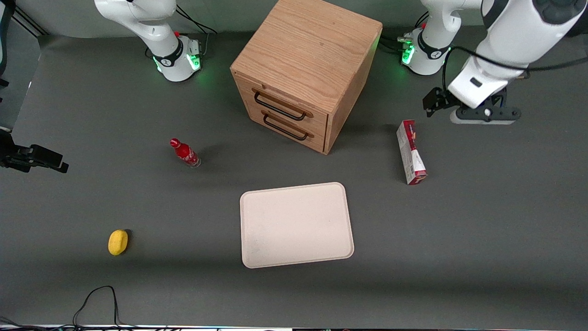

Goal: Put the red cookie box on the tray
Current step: 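Move the left gripper down over the upright red cookie box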

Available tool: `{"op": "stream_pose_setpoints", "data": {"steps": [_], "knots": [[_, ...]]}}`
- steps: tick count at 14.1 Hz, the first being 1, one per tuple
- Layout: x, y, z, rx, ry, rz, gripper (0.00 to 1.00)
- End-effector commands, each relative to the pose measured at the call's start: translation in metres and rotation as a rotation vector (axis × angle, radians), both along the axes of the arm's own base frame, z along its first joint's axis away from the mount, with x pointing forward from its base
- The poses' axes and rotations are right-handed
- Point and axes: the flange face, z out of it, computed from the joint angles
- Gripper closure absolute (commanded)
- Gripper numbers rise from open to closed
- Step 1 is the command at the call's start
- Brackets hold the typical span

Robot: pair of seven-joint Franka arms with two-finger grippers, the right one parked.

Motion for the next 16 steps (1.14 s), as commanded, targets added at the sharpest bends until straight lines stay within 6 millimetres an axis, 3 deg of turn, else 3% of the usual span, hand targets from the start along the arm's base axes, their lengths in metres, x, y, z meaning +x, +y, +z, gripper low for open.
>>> {"op": "stream_pose_setpoints", "data": {"steps": [1,7,13,16], "knots": [[0.001,0.006,-0.058,-0.003,-0.010,0.010,0.00],[-0.031,0.014,-0.178,0.007,-0.030,0.001,0.00],[-0.036,0.006,-0.242,-0.002,0.008,-0.017,0.00],[-0.036,0.006,-0.262,-0.005,0.027,-0.014,0.00]]}}
